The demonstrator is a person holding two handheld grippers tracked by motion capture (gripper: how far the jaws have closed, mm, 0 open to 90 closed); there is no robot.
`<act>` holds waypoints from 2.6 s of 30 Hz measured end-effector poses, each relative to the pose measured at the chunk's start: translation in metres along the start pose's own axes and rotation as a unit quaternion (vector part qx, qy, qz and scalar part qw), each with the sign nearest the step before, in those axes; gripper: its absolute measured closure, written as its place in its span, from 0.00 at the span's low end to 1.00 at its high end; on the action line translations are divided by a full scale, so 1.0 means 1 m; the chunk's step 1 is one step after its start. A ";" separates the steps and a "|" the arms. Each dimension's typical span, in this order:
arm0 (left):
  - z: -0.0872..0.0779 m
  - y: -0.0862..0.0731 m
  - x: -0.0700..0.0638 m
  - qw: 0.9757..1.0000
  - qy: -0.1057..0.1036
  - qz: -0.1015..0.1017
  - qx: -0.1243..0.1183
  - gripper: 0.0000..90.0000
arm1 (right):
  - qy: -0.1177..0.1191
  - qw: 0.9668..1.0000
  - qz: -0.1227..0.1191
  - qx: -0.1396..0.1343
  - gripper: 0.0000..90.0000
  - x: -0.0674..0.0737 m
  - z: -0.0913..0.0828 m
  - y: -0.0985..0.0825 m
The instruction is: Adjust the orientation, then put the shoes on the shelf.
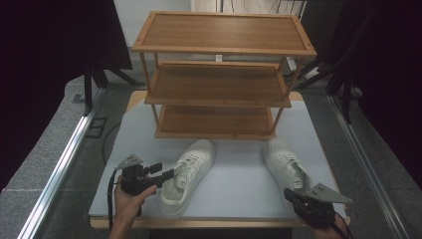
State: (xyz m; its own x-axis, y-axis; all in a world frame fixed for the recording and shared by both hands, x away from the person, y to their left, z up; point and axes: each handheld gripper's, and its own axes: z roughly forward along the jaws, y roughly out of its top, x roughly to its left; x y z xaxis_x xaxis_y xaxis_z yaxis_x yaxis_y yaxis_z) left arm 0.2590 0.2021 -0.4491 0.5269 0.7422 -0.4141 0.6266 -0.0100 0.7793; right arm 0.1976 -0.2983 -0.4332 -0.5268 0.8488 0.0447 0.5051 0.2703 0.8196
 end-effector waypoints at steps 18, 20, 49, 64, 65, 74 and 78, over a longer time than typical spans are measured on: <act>0.000 0.000 0.000 1.000 0.001 0.000 0.000 0.40 | 0.019 0.999 0.035 -0.006 0.96 -0.022 -0.009 -0.004; 0.000 0.000 0.000 1.000 0.001 -0.001 0.000 0.40 | 0.021 0.999 0.036 -0.006 0.96 -0.023 -0.009 -0.004; -0.002 0.002 -0.001 1.000 0.001 0.002 -0.005 0.41 | 0.056 0.997 0.001 -0.054 0.74 0.002 -0.002 0.027; -0.008 0.007 -0.004 1.000 -0.011 0.007 -0.019 0.41 | 0.048 0.997 -0.015 -0.065 0.67 0.004 -0.007 0.033; -0.009 0.008 -0.004 1.000 -0.010 0.008 -0.019 0.41 | 0.041 0.997 -0.016 -0.069 0.66 0.001 -0.010 0.035; -0.015 0.011 -0.006 1.000 -0.003 0.014 -0.024 0.41 | 0.018 0.996 -0.021 -0.088 0.63 -0.018 -0.024 0.050; -0.013 0.011 -0.006 1.000 0.006 0.017 -0.015 0.41 | 0.005 0.997 -0.017 -0.077 0.61 -0.036 -0.019 0.048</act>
State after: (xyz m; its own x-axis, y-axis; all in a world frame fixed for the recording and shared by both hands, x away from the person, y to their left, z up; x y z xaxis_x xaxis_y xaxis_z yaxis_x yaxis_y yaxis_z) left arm 0.2551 0.2059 -0.4319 0.5414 0.7494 -0.3812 0.5901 -0.0157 0.8072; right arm 0.2276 -0.3250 -0.3847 -0.5486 0.8359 0.0197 0.3767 0.2261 0.8983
